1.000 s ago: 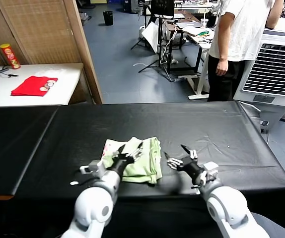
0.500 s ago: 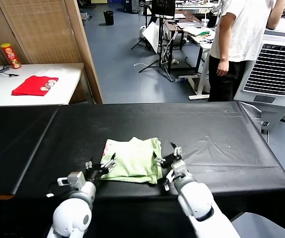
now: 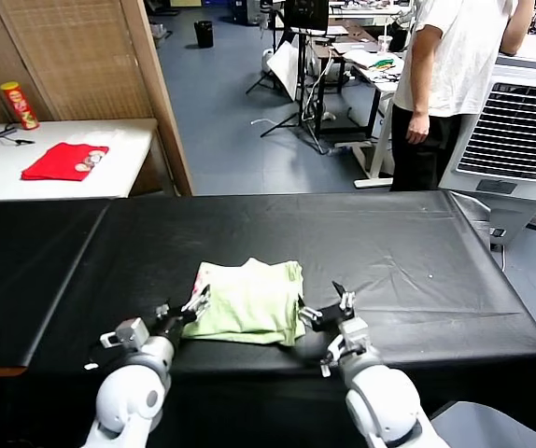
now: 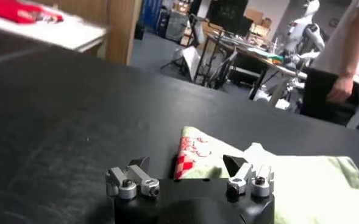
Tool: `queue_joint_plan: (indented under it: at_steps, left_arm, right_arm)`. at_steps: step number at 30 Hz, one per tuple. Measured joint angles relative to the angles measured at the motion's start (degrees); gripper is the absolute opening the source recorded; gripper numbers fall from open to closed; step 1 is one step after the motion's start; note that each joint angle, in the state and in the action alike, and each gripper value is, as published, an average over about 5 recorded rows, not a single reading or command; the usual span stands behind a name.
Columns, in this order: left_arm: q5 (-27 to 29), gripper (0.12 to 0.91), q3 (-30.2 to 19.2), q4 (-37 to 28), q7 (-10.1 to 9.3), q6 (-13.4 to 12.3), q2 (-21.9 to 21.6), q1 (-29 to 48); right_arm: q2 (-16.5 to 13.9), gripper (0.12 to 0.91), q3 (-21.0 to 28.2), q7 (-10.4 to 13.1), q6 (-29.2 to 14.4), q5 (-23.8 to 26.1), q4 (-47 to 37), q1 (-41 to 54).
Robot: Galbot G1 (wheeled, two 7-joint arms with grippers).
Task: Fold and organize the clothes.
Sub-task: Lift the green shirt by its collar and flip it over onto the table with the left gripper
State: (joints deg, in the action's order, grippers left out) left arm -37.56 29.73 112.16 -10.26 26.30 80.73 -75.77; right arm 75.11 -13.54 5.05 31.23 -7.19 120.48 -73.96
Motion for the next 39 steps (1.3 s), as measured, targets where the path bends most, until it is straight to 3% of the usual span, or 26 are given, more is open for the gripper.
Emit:
queue_joint_plan:
  at_steps: [5, 13, 20, 24, 27, 34, 39]
  left_arm:
    - [-7.51, 0.798, 1.62, -0.94, -0.38, 0.13, 0.55, 0.62]
    - [-11.53, 0.763, 2.24, -3.6, -0.2, -0.74, 1.2, 0.85]
    - [-13.16, 0.42, 2.55, -3.82, -0.2, -0.35, 1.42, 1.29]
    - [-12.01, 0.202, 2.54, -3.53, -0.2, -0.15, 1.2, 1.59]
    - [-10.09, 0.134, 2.45, -2.66, -0.19, 0.19, 0.71, 1.64]
    - [-1.76, 0.13, 2.41, -0.19, 0.3, 0.35, -1.57, 1.07]
    - [4.7, 0.13, 3.95, 1.28, 0.56, 0.13, -6.34, 0.2]
  right_arm:
    - [-0.21, 0.798, -0.55, -1.27, -1.67, -1.49, 1.77, -1.07]
    - [-0.46, 0.798, -1.05, -2.22, -2.34, -2.42, 3.11, -1.68]
    - [-0.14, 0.798, -1.3, -2.27, -2.36, -2.43, 2.86, -1.71]
    - [0.18, 0.798, -1.54, -2.27, -2.4, -2.34, 2.73, -1.96]
    - [0.21, 0.798, -1.9, -2.21, -2.4, -2.18, 2.74, -2.14]
    - [-0.12, 0.798, -2.92, -2.02, -2.42, -0.76, 2.82, -2.31]
    - [-0.19, 0.798, -3.4, -1.99, -2.46, -0.43, 2.59, -2.47]
